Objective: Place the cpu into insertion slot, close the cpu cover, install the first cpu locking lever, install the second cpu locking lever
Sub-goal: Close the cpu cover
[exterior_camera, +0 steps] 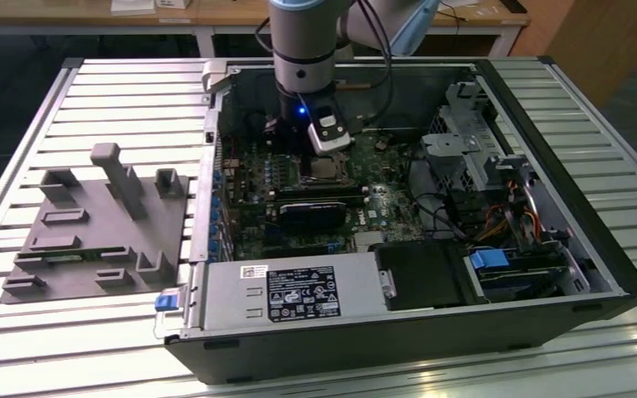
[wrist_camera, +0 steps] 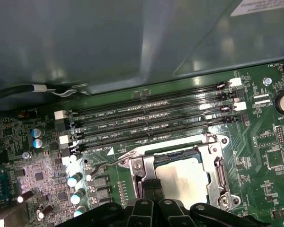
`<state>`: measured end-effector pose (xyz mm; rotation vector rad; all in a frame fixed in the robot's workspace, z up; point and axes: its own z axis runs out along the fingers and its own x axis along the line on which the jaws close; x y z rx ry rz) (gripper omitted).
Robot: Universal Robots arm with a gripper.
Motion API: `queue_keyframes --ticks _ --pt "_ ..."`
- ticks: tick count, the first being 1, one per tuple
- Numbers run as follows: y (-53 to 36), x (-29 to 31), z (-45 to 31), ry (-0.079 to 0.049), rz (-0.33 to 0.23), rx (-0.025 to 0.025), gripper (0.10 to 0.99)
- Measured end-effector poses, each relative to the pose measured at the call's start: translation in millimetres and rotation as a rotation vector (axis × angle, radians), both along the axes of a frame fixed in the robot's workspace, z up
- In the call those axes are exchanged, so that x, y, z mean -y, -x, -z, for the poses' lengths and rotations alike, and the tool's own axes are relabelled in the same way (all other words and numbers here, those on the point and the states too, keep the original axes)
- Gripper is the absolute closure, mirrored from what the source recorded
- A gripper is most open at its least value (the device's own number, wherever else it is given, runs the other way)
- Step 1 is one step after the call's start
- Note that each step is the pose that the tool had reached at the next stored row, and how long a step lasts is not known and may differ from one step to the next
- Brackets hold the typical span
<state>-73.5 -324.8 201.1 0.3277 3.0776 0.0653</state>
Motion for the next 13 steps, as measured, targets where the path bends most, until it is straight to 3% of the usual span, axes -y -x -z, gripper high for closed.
queue_keyframes --ticks 13 --pt "-1.4 -1.3 0.0 0.000 0.000 0.0000 0.984"
